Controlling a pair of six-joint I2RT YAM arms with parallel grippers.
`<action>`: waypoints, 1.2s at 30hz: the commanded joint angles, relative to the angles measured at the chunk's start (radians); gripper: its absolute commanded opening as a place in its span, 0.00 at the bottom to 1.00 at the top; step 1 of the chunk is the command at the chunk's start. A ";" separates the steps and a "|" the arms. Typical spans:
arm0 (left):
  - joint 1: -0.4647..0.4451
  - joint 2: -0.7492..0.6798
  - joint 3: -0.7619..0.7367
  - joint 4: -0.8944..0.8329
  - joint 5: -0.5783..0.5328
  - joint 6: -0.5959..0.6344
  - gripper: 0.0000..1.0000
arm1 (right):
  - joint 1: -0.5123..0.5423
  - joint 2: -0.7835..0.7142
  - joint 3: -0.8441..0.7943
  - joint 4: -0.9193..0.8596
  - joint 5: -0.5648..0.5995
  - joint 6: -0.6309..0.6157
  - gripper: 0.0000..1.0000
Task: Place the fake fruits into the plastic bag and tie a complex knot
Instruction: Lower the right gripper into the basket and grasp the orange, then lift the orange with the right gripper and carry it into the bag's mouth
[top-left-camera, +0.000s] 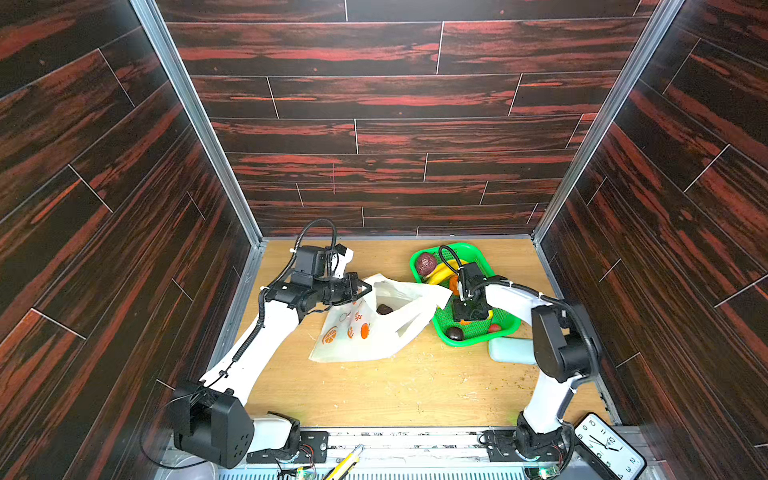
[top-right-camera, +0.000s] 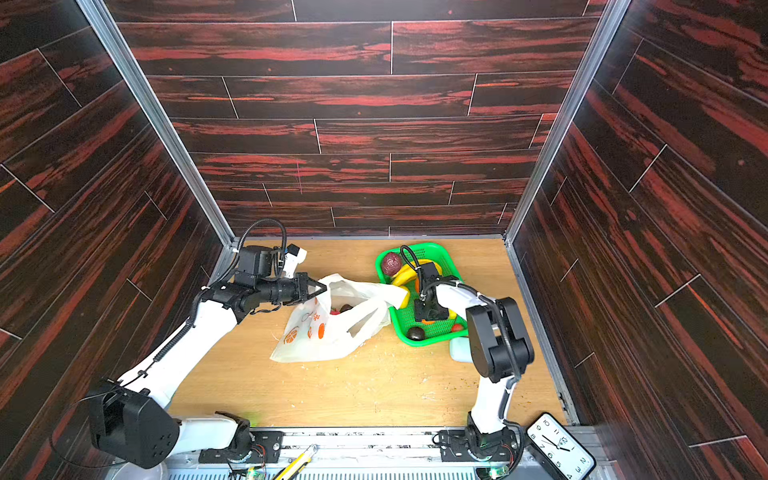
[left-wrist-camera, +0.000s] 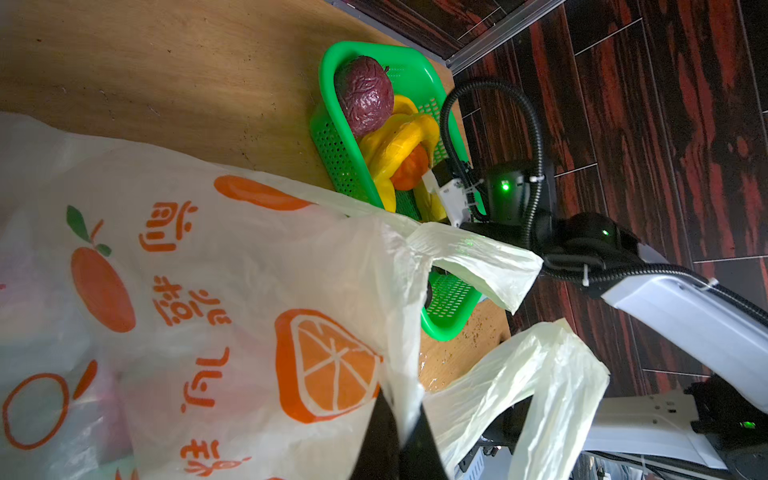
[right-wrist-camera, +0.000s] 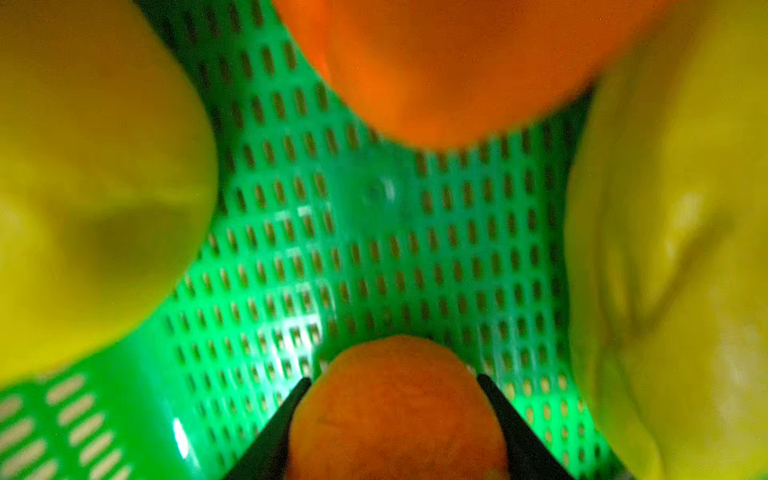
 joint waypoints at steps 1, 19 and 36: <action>0.006 -0.026 0.016 -0.004 -0.004 0.012 0.00 | -0.013 -0.142 -0.053 0.026 -0.022 0.021 0.51; 0.006 -0.015 -0.013 0.041 0.008 -0.013 0.00 | -0.032 -0.548 -0.025 -0.053 -0.242 0.069 0.45; 0.005 0.008 -0.041 0.075 0.014 -0.029 0.00 | 0.342 -0.378 0.382 -0.051 -0.245 0.076 0.45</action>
